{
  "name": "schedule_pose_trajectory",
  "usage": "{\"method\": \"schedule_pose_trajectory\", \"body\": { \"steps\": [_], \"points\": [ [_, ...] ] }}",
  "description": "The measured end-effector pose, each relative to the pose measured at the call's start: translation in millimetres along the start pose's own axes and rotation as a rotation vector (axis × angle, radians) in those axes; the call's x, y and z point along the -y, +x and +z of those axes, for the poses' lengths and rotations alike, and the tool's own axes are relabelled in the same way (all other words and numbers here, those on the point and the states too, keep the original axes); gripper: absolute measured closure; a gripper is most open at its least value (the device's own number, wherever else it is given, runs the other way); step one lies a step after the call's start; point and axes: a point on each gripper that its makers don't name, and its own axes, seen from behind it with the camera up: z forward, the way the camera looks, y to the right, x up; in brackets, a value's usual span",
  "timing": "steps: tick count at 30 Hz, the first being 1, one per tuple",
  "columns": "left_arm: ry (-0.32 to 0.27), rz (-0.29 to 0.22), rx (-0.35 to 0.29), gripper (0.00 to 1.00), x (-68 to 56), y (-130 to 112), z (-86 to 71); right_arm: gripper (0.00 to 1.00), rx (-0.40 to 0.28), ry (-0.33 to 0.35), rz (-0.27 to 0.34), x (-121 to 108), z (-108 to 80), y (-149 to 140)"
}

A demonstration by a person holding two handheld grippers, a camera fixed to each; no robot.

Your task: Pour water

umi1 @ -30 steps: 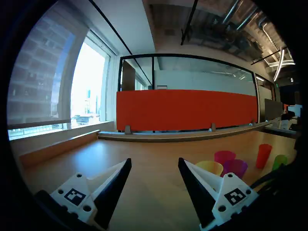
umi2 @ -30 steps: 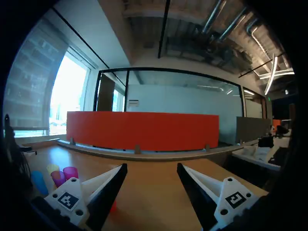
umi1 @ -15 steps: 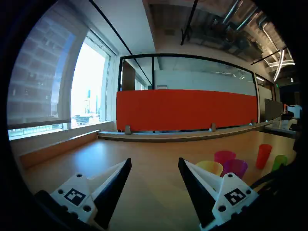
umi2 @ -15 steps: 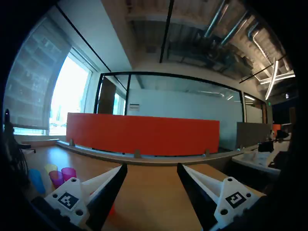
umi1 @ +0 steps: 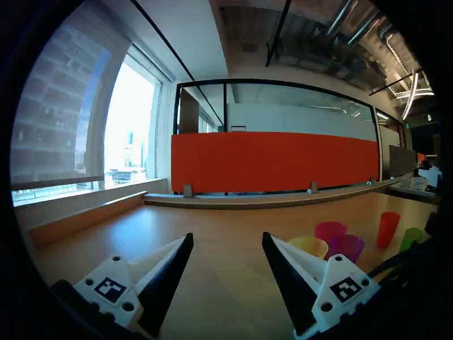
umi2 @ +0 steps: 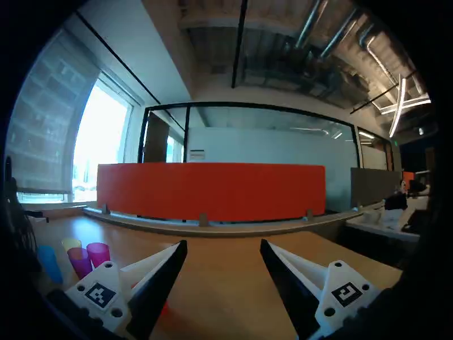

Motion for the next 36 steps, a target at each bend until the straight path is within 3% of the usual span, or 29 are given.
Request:
{"method": "schedule_pose_trajectory", "body": {
  "steps": [16, 36],
  "points": [
    [0.0, 0.0, 0.0, 0.1, 0.0, 0.3, 0.0, 0.0, 0.02, 0.018, -0.003, 14.5, 11.3, -32.2],
    [0.0, 0.0, 0.0, 0.1, 0.2, 0.1, 0.1, 0.0, 0.076, -0.019, 0.005, 0.3, 17.8, -54.9]
  ]
}}
